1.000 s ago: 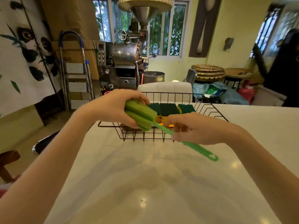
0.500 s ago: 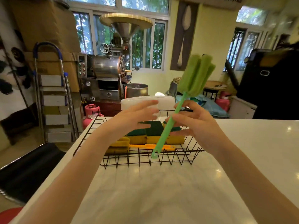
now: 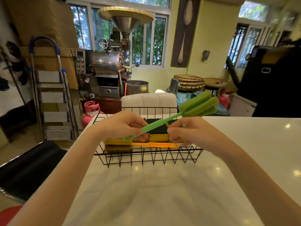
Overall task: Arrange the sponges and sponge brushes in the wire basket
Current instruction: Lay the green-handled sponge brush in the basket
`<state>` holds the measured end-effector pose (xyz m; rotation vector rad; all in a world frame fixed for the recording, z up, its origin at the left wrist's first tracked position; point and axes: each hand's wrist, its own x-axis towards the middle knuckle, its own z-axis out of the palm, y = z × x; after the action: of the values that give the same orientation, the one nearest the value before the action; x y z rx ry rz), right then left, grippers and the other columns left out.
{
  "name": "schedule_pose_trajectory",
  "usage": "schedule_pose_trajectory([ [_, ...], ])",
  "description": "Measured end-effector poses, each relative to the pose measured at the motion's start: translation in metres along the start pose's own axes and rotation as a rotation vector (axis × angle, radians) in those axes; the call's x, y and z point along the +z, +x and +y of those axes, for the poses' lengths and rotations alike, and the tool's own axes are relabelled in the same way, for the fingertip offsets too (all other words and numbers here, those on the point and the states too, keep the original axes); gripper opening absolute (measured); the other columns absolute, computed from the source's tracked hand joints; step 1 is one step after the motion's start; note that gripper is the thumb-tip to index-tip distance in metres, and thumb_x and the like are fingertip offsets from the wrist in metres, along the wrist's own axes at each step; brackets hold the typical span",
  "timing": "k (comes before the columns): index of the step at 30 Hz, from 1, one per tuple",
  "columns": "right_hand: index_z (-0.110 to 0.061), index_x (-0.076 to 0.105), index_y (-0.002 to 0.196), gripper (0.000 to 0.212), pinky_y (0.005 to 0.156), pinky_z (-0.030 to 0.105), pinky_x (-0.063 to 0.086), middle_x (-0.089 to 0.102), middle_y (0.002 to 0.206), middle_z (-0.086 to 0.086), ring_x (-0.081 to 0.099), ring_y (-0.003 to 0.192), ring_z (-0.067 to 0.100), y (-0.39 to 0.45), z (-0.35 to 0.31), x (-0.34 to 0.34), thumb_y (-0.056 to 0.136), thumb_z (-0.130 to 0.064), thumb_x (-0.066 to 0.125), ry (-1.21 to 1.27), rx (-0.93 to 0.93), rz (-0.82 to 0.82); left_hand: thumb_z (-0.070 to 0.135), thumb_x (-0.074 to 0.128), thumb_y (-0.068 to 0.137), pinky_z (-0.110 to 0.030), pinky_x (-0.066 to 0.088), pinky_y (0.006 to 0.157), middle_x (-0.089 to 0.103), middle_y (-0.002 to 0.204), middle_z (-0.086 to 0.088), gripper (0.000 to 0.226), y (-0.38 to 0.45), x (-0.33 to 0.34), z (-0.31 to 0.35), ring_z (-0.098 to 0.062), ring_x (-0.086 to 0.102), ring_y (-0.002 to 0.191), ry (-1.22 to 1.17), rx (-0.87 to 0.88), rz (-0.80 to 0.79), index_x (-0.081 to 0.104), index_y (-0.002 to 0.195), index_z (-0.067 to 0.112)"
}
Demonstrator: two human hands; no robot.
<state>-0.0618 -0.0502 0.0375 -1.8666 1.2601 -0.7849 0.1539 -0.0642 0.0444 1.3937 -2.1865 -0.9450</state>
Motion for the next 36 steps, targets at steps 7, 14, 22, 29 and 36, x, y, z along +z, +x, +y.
schedule_pose_trajectory([
  [7,-0.035,0.049,0.122,0.046,0.098,0.016,0.033,0.048,0.122,-0.018,0.042,0.117,0.001,-0.001,0.003,-0.03,0.082,-0.016,0.062,-0.466,-0.379,0.102,0.014,0.056,0.085,-0.011,0.047,0.077,0.073,0.094,0.009,0.022,-0.003,-0.016,-0.022,0.0,0.066,0.088,0.207,-0.073,-0.069,0.065,0.101,0.025],
  [14,-0.028,0.052,0.116,0.042,0.09,0.028,0.047,0.059,0.106,-0.008,0.056,0.103,0.015,0.027,0.047,-0.025,0.08,-0.016,0.067,-0.497,-0.12,-0.1,0.012,0.056,0.085,-0.013,0.045,0.078,0.07,0.086,0.014,0.022,0.007,-0.007,-0.033,-0.004,0.068,0.087,0.272,-0.106,-0.167,0.061,0.102,0.025],
  [22,-0.031,0.064,0.079,0.023,0.082,0.032,0.054,0.069,0.088,-0.004,0.064,0.087,0.014,0.04,0.064,-0.024,0.078,-0.008,0.068,-0.445,-0.096,-0.143,0.001,0.057,0.082,-0.025,0.051,0.088,0.058,0.091,0.017,0.027,0.019,0.009,-0.04,-0.007,0.059,0.095,0.357,-0.043,-0.19,0.063,0.089,0.026],
  [29,-0.03,0.068,0.084,0.019,0.072,0.013,0.046,0.068,0.087,-0.006,0.063,0.086,0.007,0.042,0.067,-0.021,0.08,-0.011,0.066,-0.396,-0.055,-0.133,0.021,0.049,0.09,-0.021,0.037,0.088,0.058,0.097,0.009,0.024,0.022,0.017,-0.035,-0.004,0.052,0.088,0.398,-0.132,-0.208,0.064,0.107,0.017],
  [36,-0.026,0.071,0.093,0.037,0.083,0.021,0.038,0.058,0.096,-0.013,0.05,0.088,0.002,0.041,0.065,-0.019,0.091,-0.004,0.041,-0.372,0.058,-0.161,0.045,0.033,0.091,-0.023,0.041,0.089,0.052,0.104,0.003,0.047,0.02,0.02,-0.032,-0.014,0.05,0.1,0.325,-0.331,-0.29,0.058,0.116,0.013],
])
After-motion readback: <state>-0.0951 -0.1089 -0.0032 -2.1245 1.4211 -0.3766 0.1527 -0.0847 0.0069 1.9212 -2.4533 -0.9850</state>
